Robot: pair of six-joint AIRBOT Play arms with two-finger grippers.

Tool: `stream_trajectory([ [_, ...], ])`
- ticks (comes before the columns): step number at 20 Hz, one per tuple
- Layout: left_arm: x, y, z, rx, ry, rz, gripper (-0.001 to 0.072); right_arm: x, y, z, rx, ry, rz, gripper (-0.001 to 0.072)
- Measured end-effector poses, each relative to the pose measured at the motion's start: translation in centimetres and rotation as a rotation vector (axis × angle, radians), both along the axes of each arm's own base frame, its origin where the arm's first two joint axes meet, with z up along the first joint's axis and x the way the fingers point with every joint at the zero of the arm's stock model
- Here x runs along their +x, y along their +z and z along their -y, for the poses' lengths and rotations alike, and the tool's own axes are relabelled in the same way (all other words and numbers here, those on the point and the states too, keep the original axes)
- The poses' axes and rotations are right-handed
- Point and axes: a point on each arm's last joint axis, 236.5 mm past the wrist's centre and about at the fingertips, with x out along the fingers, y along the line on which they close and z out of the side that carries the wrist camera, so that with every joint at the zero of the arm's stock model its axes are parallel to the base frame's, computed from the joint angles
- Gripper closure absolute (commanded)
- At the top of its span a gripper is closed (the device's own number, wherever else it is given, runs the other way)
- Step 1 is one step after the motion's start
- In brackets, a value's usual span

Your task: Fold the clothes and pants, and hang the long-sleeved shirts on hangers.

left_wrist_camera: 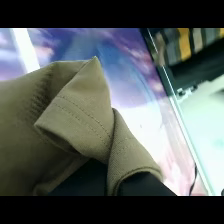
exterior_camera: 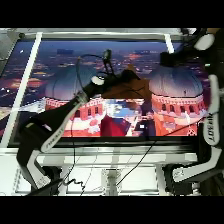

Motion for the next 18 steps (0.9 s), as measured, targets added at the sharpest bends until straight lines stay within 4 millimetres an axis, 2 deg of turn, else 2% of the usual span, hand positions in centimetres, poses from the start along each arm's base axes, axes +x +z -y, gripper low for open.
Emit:
stream_trajectory([
  [1, -0.5, -0.6, 1.4, -0.003, -0.008, -0.007, 0.0679, -0.6, 1.3, 1.2, -0.008, -0.022, 0.017, 0.0695],
  [2, -0.9, -1.1, 2.4, -0.007, -0.014, -0.012, 0.0574, -1.1, 2.4, 2.3, -0.017, -0.042, 0.033, 0.0695],
  [4, -1.8, -1.3, 4.1, -0.022, -0.028, -0.02, -0.0013, -1.8, 3.5, 3.7, -0.032, -0.068, 0.047, 0.0695],
  [6, -2.3, -1.4, 5.0, -0.031, -0.04, -0.026, 0.0006, -2.2, 3.8, 4.7, -0.049, -0.085, 0.053, 0.0695],
  [9, -3.1, -0.7, 5.5, -0.056, -0.095, -0.041, 0.0006, -2.0, 2.4, 6.8, -0.13, -0.091, 0.052, 0.0696],
  [12, -3.0, 1.7, 4.4, -0.094, -0.147, -0.036, 0.0006, -2.3, -1.2, 10.3, -0.209, -0.127, -0.004, 0.0696],
  [14, -2.3, 3.7, 2.7, -0.121, -0.167, -0.023, 0.0007, -3.2, -4.8, 12.5, -0.206, -0.158, -0.07, 0.0697],
  [16, -1.1, 5.6, 0.4, -0.134, -0.165, 0.0, 0.0015, -4.5, -8.6, 12.1, -0.121, -0.113, -0.142, 0.0697],
  [18, 0.4, 7.3, -2.2, -0.125, -0.147, 0.037, 0.0015, -6.2, -11.7, 9.1, 0.026, 0.015, -0.197, 0.0694],
])
